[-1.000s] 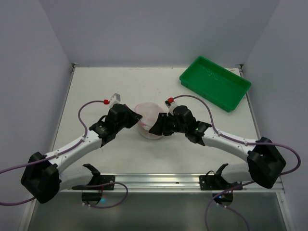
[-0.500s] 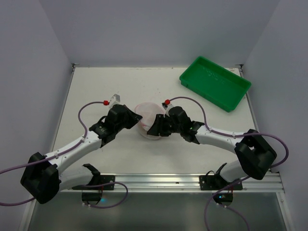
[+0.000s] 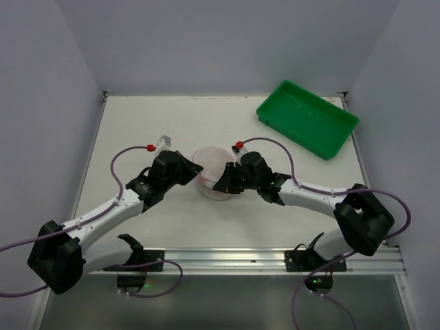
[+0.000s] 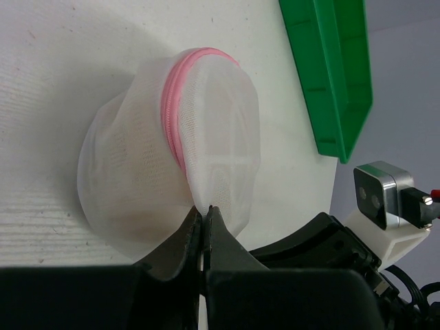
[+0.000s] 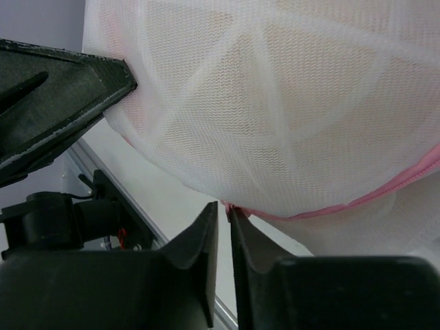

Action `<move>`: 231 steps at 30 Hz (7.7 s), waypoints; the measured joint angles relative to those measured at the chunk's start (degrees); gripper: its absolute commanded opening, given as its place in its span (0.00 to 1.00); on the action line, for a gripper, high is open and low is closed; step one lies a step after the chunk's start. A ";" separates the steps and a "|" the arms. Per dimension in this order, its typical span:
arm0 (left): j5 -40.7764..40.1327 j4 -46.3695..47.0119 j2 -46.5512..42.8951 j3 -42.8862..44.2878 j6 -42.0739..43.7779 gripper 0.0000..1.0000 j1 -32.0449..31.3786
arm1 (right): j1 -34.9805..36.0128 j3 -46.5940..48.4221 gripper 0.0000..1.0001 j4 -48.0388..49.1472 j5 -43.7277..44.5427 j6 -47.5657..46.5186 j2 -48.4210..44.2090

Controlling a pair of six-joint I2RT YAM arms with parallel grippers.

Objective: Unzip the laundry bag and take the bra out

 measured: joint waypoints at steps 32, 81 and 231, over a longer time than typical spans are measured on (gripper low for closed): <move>9.49 1.38 14.43 15.87 31.32 1.00 6.54 | -1.62 3.61 0.00 -10.43 2.69 -13.05 -4.44; 15.28 6.71 14.80 11.21 27.08 1.00 11.34 | -0.31 7.15 0.00 -2.29 -3.87 -9.97 0.70; 7.28 -7.56 -11.39 -0.66 20.83 0.89 11.63 | 0.66 18.01 0.76 -27.30 10.05 -31.28 -12.55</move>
